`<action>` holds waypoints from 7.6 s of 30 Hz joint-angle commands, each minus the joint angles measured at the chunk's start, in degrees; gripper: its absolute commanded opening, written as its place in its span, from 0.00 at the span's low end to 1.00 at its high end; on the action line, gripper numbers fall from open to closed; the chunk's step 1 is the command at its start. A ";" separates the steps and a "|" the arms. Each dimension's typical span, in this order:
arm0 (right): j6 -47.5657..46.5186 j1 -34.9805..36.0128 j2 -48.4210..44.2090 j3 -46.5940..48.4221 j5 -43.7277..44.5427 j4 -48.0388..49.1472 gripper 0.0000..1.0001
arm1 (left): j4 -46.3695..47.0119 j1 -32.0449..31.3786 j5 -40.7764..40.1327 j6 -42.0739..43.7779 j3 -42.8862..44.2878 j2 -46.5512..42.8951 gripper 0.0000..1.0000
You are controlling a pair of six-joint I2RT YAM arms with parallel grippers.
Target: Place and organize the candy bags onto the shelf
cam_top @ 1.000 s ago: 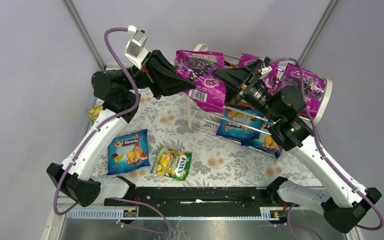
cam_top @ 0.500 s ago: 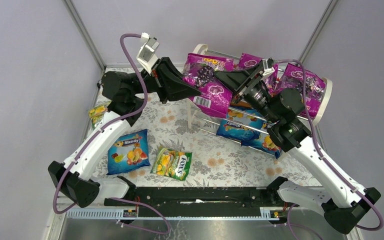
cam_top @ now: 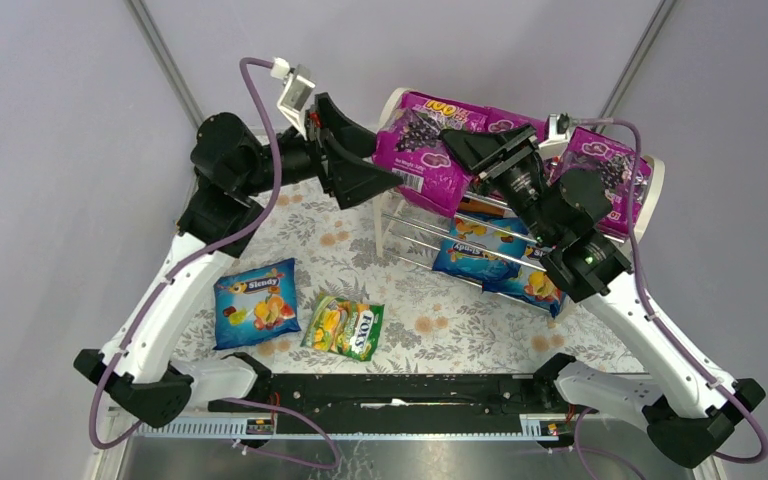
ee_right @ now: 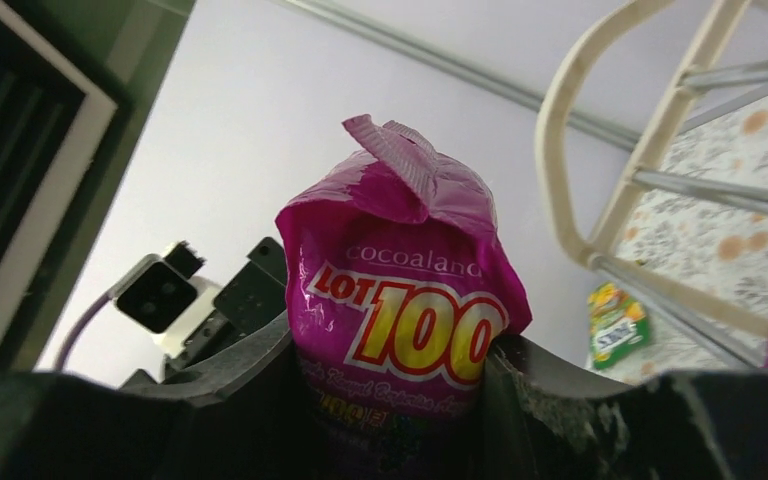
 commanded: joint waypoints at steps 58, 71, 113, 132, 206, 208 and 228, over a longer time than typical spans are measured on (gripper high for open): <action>-37.71 -12.76 34.54 57.85 -3.74 -46.78 1.00 | -11.06 7.25 -48.55 11.55 -16.12 -17.75 0.99; -46.12 -12.85 27.55 53.67 6.29 -47.87 0.76 | -10.50 7.42 -46.54 10.86 -16.40 -17.14 0.99; -47.36 -12.76 25.08 35.88 -1.80 -56.57 0.47 | -9.18 8.83 -42.57 9.08 -17.37 -16.59 0.99; -21.95 -17.80 21.13 25.00 -35.46 -35.77 0.43 | -9.19 8.92 -41.95 8.91 -17.28 -16.60 0.99; -51.81 -18.39 -37.81 -23.48 -52.29 -36.73 1.00 | -31.57 -9.73 -56.41 -17.73 -54.21 -5.86 0.96; -51.96 -18.40 -37.66 -23.67 -51.48 -37.15 1.00 | -27.60 -11.81 -57.22 -17.19 -53.70 -3.73 0.90; -44.03 -18.35 -29.37 -33.03 -46.16 -35.37 1.00 | -26.74 -24.66 -63.49 -19.11 -45.59 -5.40 0.99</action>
